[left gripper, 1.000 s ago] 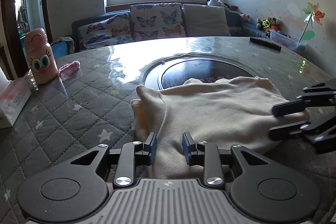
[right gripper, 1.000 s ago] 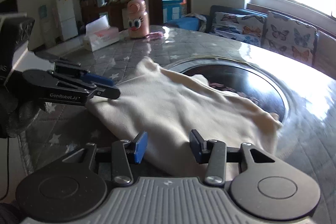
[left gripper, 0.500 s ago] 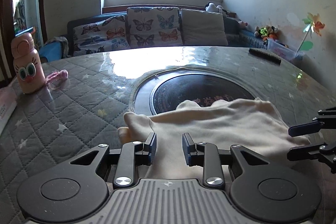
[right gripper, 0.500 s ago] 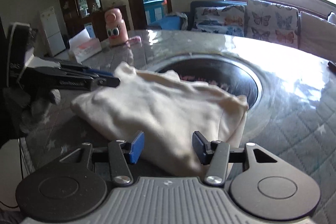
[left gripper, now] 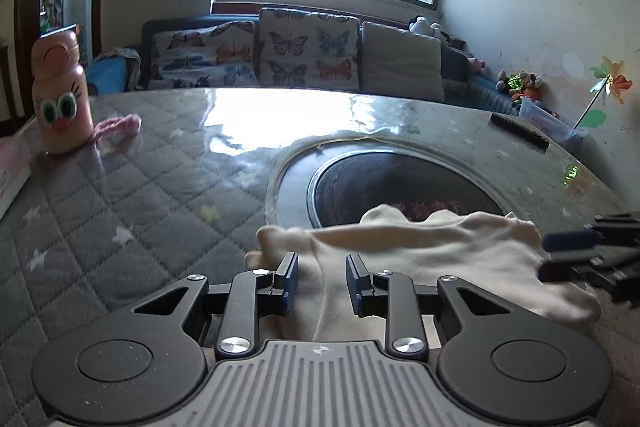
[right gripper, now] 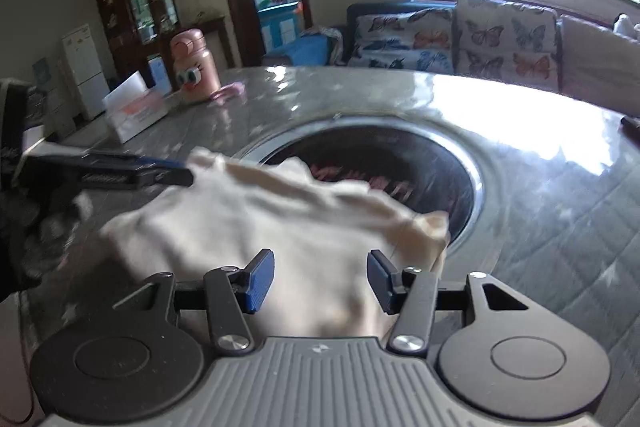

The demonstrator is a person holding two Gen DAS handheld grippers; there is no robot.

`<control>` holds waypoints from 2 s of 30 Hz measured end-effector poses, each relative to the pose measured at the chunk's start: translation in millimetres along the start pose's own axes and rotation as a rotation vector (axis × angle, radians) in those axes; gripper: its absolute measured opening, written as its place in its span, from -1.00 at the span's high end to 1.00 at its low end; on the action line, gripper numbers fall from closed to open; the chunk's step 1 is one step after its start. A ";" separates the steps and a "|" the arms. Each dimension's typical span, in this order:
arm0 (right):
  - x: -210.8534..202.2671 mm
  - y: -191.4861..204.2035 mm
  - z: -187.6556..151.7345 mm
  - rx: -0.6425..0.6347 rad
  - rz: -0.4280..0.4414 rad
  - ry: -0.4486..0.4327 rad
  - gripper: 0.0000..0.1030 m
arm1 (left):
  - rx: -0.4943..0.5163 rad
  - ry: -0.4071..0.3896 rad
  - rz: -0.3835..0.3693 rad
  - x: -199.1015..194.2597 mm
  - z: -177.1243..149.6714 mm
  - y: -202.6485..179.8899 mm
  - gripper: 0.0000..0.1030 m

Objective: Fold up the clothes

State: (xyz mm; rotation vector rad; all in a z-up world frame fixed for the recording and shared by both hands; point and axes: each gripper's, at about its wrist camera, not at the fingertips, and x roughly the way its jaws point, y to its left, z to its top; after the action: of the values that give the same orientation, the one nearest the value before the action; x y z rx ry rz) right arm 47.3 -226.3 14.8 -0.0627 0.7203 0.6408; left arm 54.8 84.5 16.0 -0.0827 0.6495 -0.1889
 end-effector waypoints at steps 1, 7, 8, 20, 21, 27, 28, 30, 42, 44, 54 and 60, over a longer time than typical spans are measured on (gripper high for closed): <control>1.7 -1.9 3.0 0.000 -0.007 -0.007 -0.02 | -0.002 0.007 0.006 2.9 0.9 0.6 0.44; 20.5 -21.9 7.4 0.057 -0.037 0.007 0.00 | -0.009 0.041 0.018 12.4 -5.2 7.6 0.41; 22.4 -25.2 6.8 0.069 -0.041 0.009 0.00 | -0.009 0.041 0.019 11.8 -4.9 7.2 0.41; 18.8 -25.3 8.7 0.059 -0.067 -0.007 0.00 | -0.028 0.034 0.061 -3.8 -7.1 5.3 0.23; 17.2 -24.0 8.8 0.056 -0.065 -0.009 -0.01 | -0.031 0.034 0.068 -5.2 -7.5 5.7 0.19; 8.3 -10.1 6.0 0.029 -0.053 -0.016 -0.09 | -0.048 0.045 0.094 -10.0 -8.9 5.2 -0.03; 6.5 -6.5 4.8 0.023 -0.047 -0.017 -0.09 | -0.051 0.046 0.099 -10.8 -9.1 5.1 -0.08; 3.7 -0.8 3.3 0.007 -0.039 -0.020 -0.10 | -0.052 0.046 0.110 -13.3 -9.5 5.0 -0.14; -1.2 32.3 -6.3 -0.071 0.001 -0.016 -0.32 | -0.054 0.046 0.154 -28.0 -16.7 2.6 -0.68; -1.7 38.2 -7.6 -0.086 0.005 -0.017 -0.34 | -0.055 0.041 0.159 -29.9 -17.6 2.4 -0.79; -1.2 68.5 -13.3 -0.163 0.037 -0.011 -0.47 | -0.063 0.038 0.179 -38.3 -24.4 4.4 -1.00; -2.1 85.0 -15.6 -0.211 0.063 -0.007 -0.49 | -0.074 0.036 0.202 -42.1 -26.6 8.0 -1.00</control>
State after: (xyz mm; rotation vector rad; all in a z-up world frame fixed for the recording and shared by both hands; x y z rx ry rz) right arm -11.4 -162.8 17.9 -0.2331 0.6483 0.7756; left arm 6.9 100.3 18.8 -0.0843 0.6967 0.0282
